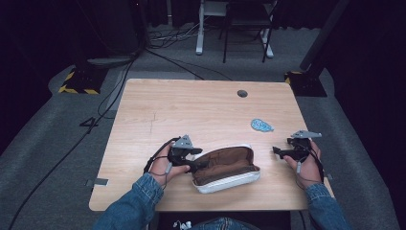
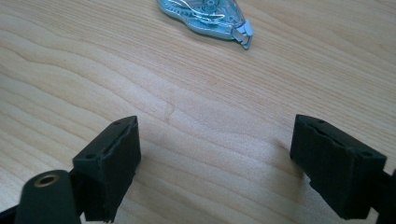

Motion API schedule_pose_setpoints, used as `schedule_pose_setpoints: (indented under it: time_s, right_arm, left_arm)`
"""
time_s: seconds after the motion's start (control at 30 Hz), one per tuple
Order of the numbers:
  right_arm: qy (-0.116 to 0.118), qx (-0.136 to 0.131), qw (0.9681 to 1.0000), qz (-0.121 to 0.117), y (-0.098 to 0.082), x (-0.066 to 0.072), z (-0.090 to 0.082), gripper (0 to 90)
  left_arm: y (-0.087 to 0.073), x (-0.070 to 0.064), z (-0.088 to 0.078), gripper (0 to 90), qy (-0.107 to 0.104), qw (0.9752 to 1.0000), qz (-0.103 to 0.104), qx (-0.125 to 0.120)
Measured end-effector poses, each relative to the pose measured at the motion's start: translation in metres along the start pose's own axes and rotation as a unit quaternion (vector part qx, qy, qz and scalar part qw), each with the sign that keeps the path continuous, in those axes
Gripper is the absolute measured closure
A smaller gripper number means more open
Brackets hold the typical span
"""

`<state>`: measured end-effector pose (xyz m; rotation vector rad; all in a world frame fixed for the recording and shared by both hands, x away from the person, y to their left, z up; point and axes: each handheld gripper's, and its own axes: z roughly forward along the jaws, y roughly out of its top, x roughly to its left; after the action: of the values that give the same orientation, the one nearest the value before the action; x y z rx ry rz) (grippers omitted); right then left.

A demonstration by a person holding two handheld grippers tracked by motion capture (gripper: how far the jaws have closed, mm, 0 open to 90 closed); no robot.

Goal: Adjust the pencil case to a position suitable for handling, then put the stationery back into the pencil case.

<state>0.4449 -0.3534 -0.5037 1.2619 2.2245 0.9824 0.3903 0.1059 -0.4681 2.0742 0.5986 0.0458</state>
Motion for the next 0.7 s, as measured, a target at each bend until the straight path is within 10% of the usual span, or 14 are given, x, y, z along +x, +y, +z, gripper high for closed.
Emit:
schedule_pose_setpoints:
  time_s: [0.7]
  right_arm:
    - [0.006,0.012,0.9999,-0.001,0.002,0.0,-0.002,20.7]
  left_arm:
    - [-0.017,-0.003,-0.053,33.5,0.059,0.998,0.017,-0.015]
